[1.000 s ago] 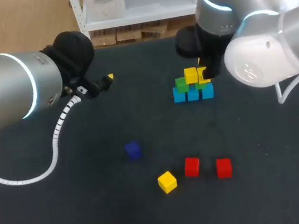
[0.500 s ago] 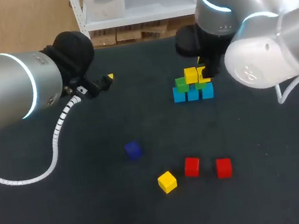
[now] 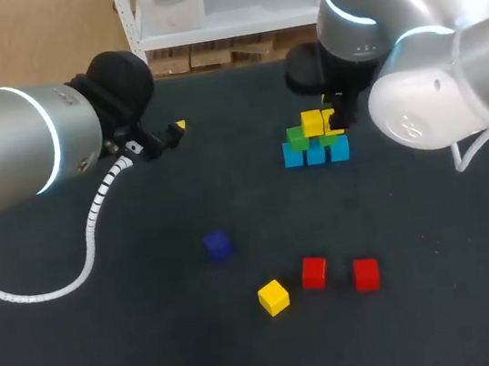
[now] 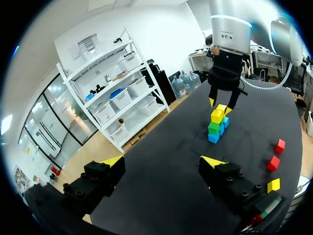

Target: Place the blue cubes, place green cubes on the blue cubes, place the yellow cubes on the green cubes, then place the red cubes on the yellow cubes, and place purple cube on the red cubes.

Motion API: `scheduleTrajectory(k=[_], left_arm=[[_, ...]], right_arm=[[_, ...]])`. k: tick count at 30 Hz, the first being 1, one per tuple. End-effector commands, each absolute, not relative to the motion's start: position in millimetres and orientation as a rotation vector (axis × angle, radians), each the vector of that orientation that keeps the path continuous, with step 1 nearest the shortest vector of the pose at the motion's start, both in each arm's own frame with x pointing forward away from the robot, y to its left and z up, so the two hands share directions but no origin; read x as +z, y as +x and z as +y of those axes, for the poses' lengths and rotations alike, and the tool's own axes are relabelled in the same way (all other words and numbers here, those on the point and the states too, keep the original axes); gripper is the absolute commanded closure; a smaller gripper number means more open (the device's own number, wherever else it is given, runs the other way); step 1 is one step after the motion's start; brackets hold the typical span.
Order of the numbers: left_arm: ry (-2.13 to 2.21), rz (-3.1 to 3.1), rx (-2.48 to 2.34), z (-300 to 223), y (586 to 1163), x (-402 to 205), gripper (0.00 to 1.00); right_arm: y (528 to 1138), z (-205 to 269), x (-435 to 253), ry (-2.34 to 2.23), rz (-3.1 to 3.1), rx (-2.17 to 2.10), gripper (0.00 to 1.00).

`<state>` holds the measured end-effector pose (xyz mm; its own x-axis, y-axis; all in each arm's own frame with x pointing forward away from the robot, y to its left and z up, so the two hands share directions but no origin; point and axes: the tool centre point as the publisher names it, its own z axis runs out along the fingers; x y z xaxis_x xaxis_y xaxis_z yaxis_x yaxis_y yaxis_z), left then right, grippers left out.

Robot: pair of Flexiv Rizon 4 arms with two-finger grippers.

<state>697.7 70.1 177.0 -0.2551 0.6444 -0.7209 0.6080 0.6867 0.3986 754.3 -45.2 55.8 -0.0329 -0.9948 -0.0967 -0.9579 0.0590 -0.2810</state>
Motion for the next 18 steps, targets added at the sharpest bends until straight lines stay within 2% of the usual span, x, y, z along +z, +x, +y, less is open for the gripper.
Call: scheduleTrajectory(k=[1,6,8,11,16,18], left_arm=[[0.97,1.944,0.046,70.2,698.7,176.4,0.0],[0.97,1.944,0.046,70.2,698.7,176.4,0.0],[0.97,1.944,0.046,70.2,698.7,176.4,0.0],[0.97,1.944,0.046,70.2,698.7,176.4,0.0],[0.97,1.944,0.046,70.2,698.7,176.4,0.0],[0.97,1.944,0.046,70.2,698.7,176.4,0.0]], right_arm=[[753.8,-45.1,55.4,-1.979,2.071,-0.199,0.38],[755.0,-44.7,54.6,-1.975,2.075,-0.197,0.34],[755.5,-44.7,54.3,-1.973,2.076,-0.199,0.24],[756.8,-45.0,55.0,-1.964,2.077,-0.201,0.18],[758.8,-45.6,55.4,-1.949,2.08,-0.209,0.17],[759.3,-45.9,55.6,-1.946,2.081,-0.21,0.2]])
